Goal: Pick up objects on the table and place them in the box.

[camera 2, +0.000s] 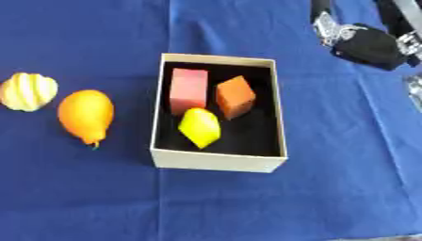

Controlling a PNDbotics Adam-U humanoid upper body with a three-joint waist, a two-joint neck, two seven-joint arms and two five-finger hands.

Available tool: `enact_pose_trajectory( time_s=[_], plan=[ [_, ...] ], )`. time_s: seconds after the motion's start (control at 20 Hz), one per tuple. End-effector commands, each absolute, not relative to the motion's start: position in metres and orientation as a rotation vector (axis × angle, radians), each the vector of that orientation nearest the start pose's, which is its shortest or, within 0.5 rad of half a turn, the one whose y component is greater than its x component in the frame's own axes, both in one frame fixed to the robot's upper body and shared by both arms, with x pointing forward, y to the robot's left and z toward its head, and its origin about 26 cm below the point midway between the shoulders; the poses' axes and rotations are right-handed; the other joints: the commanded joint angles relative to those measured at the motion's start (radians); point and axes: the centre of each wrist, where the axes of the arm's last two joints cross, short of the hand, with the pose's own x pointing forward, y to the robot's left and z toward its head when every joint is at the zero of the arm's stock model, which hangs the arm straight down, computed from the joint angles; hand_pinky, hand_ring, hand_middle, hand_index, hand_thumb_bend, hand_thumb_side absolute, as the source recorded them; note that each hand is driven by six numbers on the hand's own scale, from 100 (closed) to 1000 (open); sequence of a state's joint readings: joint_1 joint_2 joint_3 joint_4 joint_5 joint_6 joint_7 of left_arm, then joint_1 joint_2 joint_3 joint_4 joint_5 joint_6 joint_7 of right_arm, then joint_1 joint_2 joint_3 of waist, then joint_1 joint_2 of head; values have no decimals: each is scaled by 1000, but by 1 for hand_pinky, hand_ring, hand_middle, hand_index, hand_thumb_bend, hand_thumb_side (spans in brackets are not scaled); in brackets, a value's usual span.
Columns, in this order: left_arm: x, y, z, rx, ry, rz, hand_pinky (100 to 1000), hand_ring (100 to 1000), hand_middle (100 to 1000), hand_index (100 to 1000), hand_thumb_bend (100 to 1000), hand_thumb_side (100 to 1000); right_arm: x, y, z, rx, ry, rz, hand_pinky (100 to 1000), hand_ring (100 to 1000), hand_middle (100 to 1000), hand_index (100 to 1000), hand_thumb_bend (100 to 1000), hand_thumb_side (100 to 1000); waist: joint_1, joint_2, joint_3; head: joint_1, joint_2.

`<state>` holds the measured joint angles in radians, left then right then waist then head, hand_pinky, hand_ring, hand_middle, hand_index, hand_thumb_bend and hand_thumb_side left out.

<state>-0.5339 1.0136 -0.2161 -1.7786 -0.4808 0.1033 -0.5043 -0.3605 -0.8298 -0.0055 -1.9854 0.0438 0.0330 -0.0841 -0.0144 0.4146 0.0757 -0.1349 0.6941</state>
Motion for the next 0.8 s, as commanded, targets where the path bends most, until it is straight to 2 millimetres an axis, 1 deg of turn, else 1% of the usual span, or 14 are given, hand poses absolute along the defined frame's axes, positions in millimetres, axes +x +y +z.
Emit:
enact_pose_trajectory(
  time_s=[0.05, 0.2, 0.4, 0.5, 0.75, 0.8],
  plan=[
    [339, 334, 286, 969, -1321, -1603, 893, 866, 820, 892, 614, 100, 290, -320, 283, -705, -2241, 761, 967, 896, 720, 837, 100, 427, 4, -26, -1, 5, 4],
    [348, 335, 284, 940, -1296, -1624, 887, 863, 817, 891, 611, 100, 290, -319, 281, -698, -2235, 758, 968, 895, 718, 835, 100, 420, 7, -26, -1, 6, 4],
    [363, 333, 281, 921, -1298, -1605, 879, 855, 807, 887, 564, 100, 291, -318, 280, -688, -2228, 760, 968, 894, 716, 826, 100, 424, 9, -26, -3, 7, 4],
    [369, 329, 280, 912, -1317, -1592, 876, 850, 800, 883, 537, 100, 291, -318, 279, -684, -2222, 759, 968, 893, 714, 822, 100, 423, 9, -26, -5, 8, 3],
    [383, 317, 276, 892, -1333, -1583, 873, 844, 791, 883, 526, 100, 291, -317, 276, -668, -2208, 757, 969, 892, 712, 819, 100, 421, 12, -23, -5, 12, 1],
    [385, 314, 276, 886, -1337, -1583, 873, 842, 788, 882, 521, 111, 291, -316, 276, -664, -2205, 759, 969, 892, 712, 819, 100, 421, 13, -22, -4, 12, 1]
  ],
)
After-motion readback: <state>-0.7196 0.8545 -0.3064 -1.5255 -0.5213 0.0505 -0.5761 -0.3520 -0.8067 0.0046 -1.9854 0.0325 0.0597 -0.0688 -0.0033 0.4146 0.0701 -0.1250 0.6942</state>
